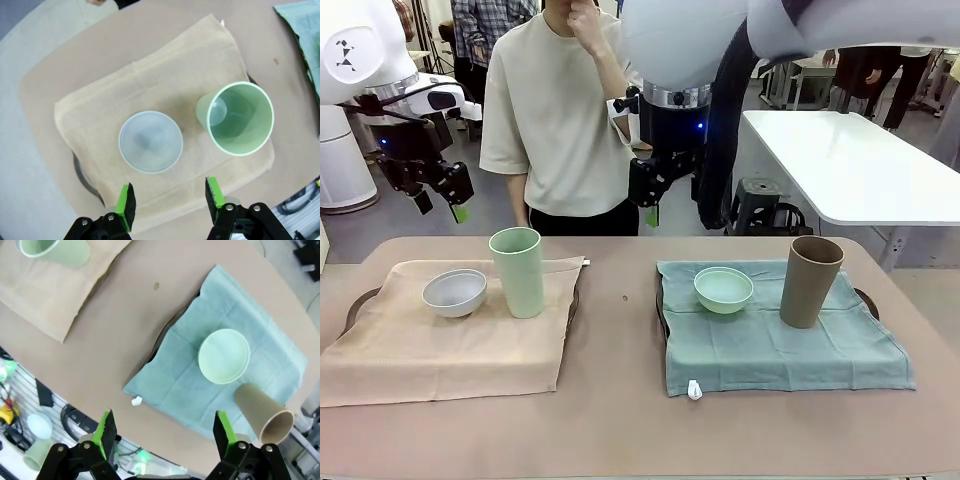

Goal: Set up a tray with a mat and arrange the tableware.
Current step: Place the Picnic Bowl and Reusable plastic cup back onto the Handle tray in front of the human's position.

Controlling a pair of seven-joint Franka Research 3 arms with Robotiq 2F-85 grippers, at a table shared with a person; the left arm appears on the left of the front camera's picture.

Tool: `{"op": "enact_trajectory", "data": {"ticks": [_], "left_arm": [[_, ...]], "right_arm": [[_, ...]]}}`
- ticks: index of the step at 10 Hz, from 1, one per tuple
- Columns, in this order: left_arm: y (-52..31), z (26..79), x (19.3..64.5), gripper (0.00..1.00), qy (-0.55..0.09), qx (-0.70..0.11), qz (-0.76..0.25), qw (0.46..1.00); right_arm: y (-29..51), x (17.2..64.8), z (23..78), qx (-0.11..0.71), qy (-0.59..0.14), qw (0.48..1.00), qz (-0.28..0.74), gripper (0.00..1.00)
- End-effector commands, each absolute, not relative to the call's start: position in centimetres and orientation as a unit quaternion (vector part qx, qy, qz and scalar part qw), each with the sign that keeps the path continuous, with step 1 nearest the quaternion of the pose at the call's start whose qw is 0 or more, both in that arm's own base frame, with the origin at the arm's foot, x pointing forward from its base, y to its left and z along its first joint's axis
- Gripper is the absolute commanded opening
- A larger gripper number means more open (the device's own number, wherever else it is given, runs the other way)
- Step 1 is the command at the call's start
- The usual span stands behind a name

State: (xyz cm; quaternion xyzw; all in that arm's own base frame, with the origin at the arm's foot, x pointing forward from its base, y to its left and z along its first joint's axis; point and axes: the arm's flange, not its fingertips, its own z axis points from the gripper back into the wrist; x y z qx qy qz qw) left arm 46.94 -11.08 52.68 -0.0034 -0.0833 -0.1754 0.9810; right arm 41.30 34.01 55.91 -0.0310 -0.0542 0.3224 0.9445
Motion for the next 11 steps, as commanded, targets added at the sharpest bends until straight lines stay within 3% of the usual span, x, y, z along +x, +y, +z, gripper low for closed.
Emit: {"op": "enact_trajectory", "data": {"ticks": [1, 7, 11], "left_arm": [[-10.9, 52.7, 46.9, 0.75, -0.084, -0.011, -0.185, 0.979], [-11.1, 52.7, 46.9, 0.74, -0.083, -0.003, -0.176, 0.981], [-8.6, 53.3, 48.0, 0.74, -0.081, -0.083, -0.14, 0.983]], "right_arm": [[33.1, 40.7, 55.1, -0.036, -0.068, 0.94, 0.332, 1.0], [33.9, 41.1, 55.5, -0.031, -0.058, 0.944, 0.323, 1.0], [23.3, 42.0, 55.4, -0.008, -0.061, 0.969, 0.24, 1.0]]}}
